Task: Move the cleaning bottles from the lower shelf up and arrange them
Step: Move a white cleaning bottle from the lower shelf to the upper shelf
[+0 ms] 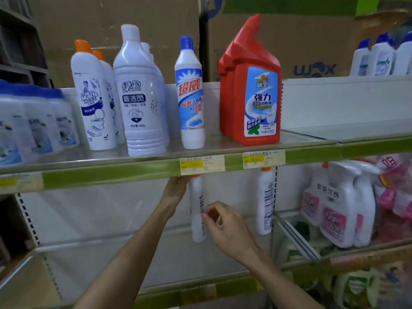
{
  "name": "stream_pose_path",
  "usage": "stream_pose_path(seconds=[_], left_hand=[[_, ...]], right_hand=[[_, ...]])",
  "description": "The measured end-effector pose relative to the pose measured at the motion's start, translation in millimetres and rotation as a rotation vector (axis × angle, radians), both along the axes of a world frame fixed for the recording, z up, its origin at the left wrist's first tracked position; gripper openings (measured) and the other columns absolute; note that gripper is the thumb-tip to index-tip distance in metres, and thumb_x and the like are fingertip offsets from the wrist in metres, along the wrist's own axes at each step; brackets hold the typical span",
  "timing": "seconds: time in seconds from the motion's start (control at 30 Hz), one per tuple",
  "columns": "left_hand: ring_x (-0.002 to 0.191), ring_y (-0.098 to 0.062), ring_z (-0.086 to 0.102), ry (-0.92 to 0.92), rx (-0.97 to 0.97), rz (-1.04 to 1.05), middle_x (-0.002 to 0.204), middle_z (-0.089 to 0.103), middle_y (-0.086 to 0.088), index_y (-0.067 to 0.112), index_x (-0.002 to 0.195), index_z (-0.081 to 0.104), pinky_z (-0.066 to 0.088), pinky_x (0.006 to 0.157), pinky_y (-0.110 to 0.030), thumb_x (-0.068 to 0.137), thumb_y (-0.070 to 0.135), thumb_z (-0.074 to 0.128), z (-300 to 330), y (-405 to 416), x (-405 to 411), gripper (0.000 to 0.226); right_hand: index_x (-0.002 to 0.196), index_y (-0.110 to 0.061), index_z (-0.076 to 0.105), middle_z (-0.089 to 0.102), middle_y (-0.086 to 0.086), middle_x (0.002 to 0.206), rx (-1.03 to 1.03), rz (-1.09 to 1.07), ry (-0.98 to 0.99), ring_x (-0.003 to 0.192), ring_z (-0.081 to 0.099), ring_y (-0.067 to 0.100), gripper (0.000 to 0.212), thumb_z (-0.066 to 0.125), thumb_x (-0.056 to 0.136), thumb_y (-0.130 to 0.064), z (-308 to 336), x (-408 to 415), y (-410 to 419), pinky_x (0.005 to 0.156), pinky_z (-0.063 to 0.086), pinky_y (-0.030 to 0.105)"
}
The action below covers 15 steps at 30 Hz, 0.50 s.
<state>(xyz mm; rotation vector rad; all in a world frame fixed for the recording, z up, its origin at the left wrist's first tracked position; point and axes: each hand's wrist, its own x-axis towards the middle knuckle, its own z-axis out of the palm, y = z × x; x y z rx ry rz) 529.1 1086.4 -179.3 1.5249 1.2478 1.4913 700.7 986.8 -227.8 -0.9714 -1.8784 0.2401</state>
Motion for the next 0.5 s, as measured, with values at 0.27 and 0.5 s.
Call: stream_pose_path(seconds=[0.27,0.5], left_hand=[[0.116,-0.018,0.056,0.081,0.01,0.042,0.134,0.061,-0.001,0.022,0.137,0.056,0.041,0.094,-0.03,0.105,0.039,0.047,-16.2,29.0,17.7,0.037],[0.086,-0.015,0.062,0.147,0.128,0.165,0.086,0.065,0.013,0.025,0.105,0.063,0.045,0.072,-0.023,0.095,0.032,0.063,-15.3,19.1,13.8,0.012]], right_hand=[[0.114,-0.019,0.058,0.064,-0.001,0.104,-0.37,-0.126,0.091,0.088,0.062,0.009,0.024,0.064,0.095,-0.033,-67.4,5.5,51.2,0.071,0.045,0.019],[0.134,-0.023,0.048,0.054,0.0,0.123,-0.522,-0.107,0.143,0.104,0.058,0.015,0.057,0.07,0.087,-0.047,-82.0,-4.4,68.8,0.078,0.045,0.024]])
